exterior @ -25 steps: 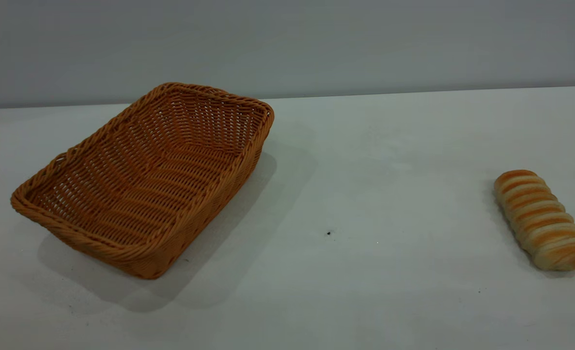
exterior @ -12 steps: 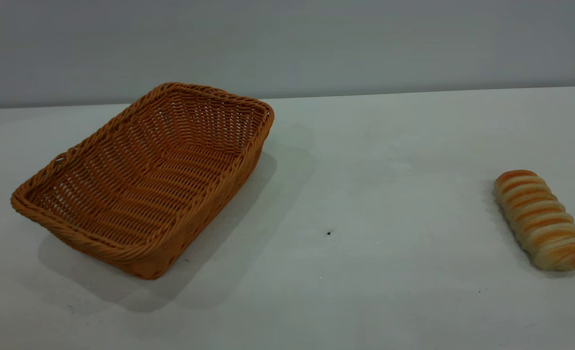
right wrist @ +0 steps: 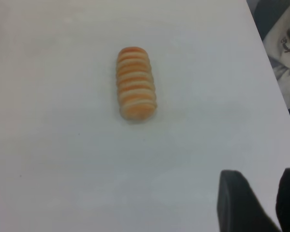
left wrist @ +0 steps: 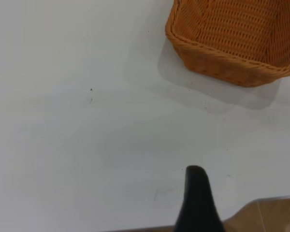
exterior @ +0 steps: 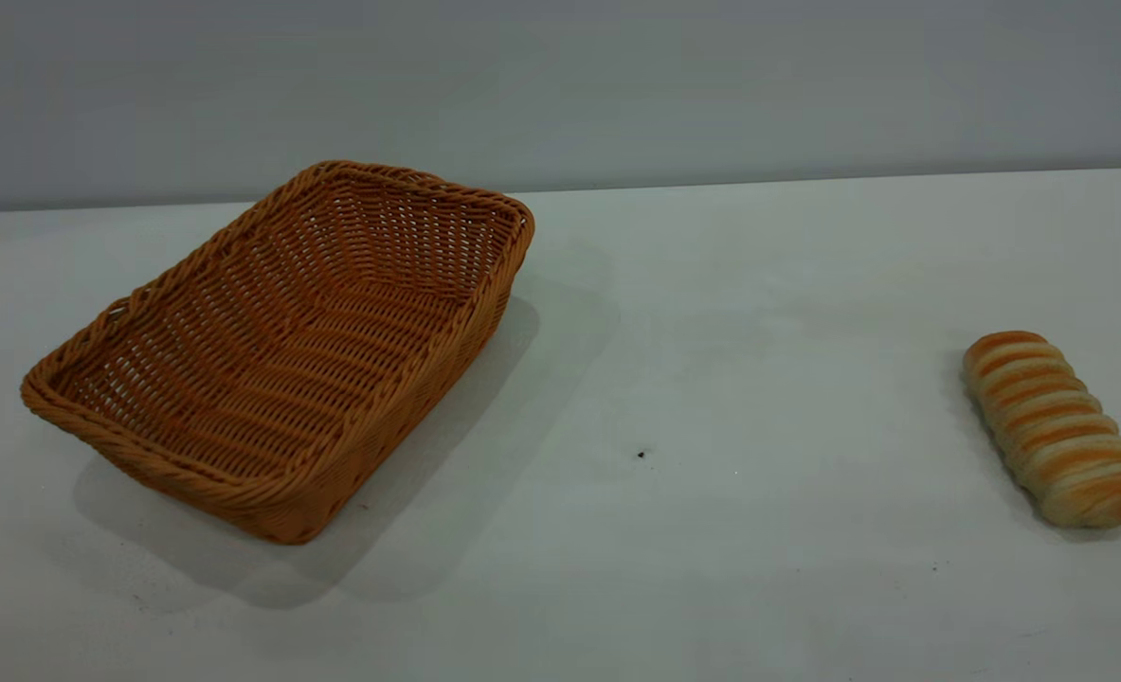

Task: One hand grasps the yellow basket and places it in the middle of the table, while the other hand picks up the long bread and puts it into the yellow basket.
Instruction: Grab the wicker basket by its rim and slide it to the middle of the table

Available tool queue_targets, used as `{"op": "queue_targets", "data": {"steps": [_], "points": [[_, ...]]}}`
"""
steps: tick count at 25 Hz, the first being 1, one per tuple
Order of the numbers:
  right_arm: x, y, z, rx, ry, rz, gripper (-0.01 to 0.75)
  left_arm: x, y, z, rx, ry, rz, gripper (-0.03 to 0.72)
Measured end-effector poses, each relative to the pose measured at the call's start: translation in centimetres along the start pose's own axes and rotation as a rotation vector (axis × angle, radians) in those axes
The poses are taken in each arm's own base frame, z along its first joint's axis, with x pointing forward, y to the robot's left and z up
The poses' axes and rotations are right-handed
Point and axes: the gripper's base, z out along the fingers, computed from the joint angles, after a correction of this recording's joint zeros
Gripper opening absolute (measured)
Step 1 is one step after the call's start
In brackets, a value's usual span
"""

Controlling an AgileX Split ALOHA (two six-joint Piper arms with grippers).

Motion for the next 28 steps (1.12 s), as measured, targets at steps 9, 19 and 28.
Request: {"op": "queue_targets", "data": {"steps": [9, 19, 28], "points": [[0.0, 0.0, 0.0, 0.0, 0.0, 0.0, 0.238, 0.0, 0.0, 0.0, 0.0, 0.0, 0.0, 0.584], [-0.02, -0.06, 0.04, -0.06, -0.001, -0.037, 0.238, 0.0, 0.0, 0.0, 0.0, 0.0, 0.0, 0.584], [-0.07, -0.12, 0.1, -0.138, -0.002, -0.085, 0.238, 0.0, -0.06, 0.0, 0.037, -0.001, 0.016, 0.584]]}}
